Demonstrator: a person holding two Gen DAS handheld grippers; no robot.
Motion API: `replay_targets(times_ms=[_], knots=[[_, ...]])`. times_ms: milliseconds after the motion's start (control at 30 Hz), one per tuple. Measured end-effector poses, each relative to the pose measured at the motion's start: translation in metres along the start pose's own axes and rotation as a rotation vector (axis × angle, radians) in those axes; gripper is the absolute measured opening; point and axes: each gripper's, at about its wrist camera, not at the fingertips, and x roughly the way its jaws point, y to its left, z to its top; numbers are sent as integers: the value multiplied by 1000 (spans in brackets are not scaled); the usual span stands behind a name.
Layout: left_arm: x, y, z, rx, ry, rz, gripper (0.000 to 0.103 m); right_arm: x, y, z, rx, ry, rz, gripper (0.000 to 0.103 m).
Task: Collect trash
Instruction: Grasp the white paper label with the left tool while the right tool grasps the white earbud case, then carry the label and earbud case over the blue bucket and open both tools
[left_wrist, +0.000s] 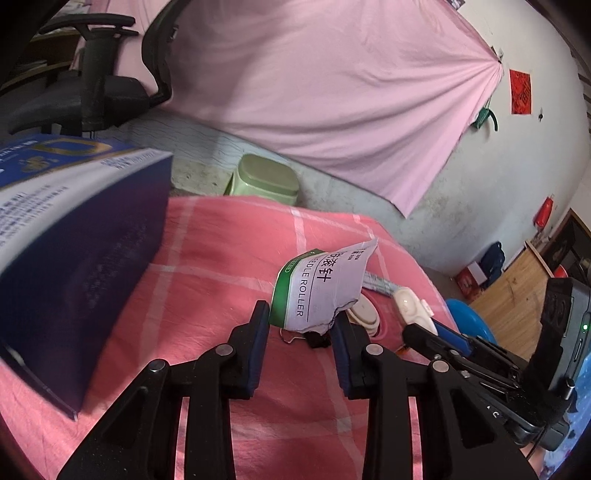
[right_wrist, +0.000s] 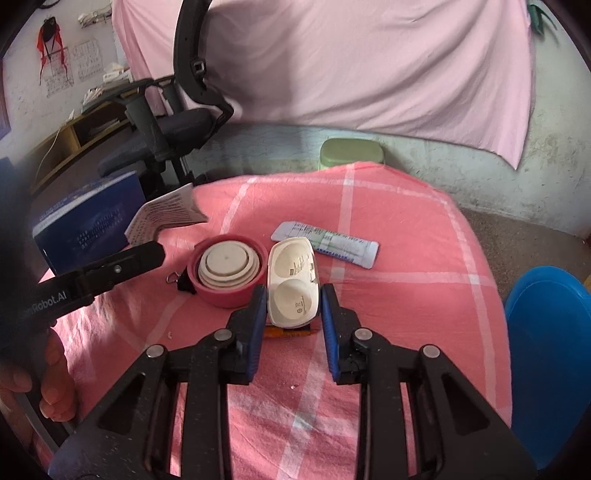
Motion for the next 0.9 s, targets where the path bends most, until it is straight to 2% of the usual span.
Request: replay_targets(times_ms=[267, 700, 900], knots=[[-17, -17, -7, 14, -101, 31, 28, -32, 1, -3, 7, -178, -38, 45], [-51, -68, -6, 64, -316, -62, 28, -93, -8, -20, 83, -518, -44, 45], [-64, -100, -10, 146, -390, -60, 28, -129, -24, -24, 115, -598, -101, 45]])
